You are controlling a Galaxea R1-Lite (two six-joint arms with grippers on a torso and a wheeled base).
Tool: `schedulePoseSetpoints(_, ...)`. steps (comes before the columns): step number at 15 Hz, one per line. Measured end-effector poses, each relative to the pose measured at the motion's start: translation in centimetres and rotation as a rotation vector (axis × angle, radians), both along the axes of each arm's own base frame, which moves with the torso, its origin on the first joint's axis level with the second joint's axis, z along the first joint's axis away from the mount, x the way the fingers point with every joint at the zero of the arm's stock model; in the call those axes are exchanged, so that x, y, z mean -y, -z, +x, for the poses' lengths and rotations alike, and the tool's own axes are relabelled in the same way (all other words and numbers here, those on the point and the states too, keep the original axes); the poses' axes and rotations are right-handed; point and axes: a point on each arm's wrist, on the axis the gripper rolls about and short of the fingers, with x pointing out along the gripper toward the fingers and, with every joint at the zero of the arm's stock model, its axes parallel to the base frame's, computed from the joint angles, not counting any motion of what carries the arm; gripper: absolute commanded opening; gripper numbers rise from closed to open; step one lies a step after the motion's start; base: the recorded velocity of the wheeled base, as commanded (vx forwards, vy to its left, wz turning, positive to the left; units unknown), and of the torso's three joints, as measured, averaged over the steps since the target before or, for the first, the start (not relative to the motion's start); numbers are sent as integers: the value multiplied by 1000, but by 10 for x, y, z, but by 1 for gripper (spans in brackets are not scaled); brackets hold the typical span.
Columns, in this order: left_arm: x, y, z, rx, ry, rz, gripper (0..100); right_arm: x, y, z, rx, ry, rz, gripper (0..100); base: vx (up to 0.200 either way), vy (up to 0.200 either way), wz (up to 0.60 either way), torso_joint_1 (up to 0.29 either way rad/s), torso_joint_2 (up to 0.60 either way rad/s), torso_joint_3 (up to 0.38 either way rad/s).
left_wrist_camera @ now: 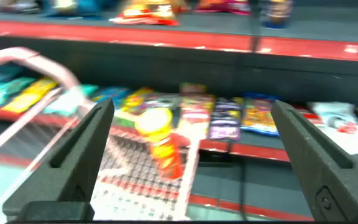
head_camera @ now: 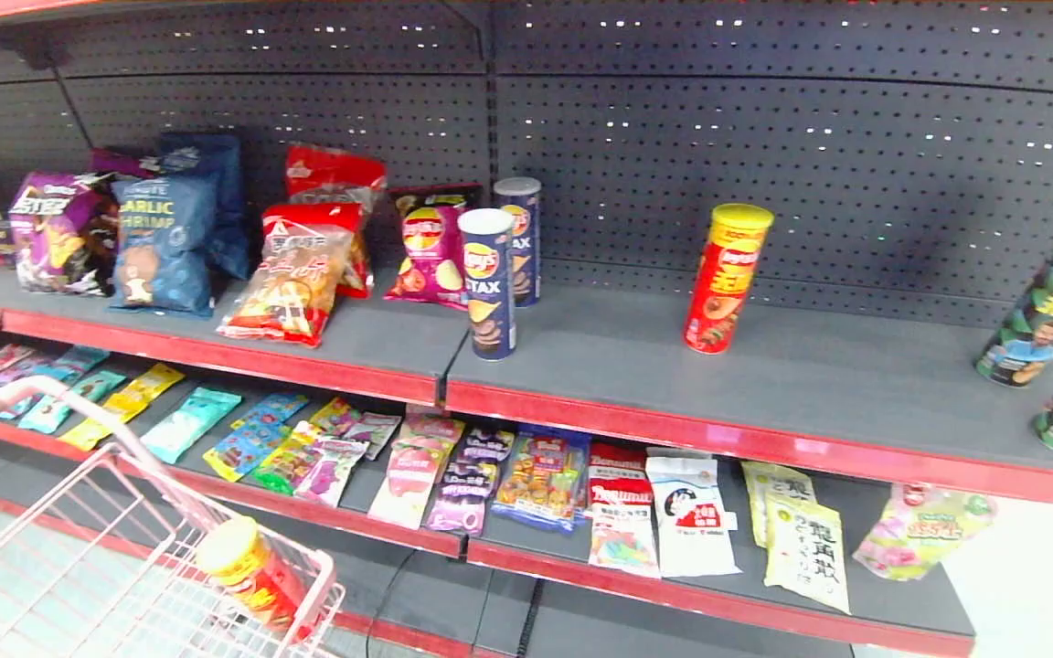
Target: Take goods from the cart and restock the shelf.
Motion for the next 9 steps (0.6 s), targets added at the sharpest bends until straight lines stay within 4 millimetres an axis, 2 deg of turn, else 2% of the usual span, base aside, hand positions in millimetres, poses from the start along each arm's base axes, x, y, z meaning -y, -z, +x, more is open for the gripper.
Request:
schedulePoseSetpoints(7, 0, 0, 0, 0, 0, 0, 100, 0, 0, 0, -1, 0, 2, 100, 0, 0, 600, 4, 4, 2)
schedulePoseSetpoints(9, 0, 0, 0, 1, 0, 0, 100, 0, 0, 0, 0, 0, 5, 100, 0, 0, 0, -43, 84, 52)
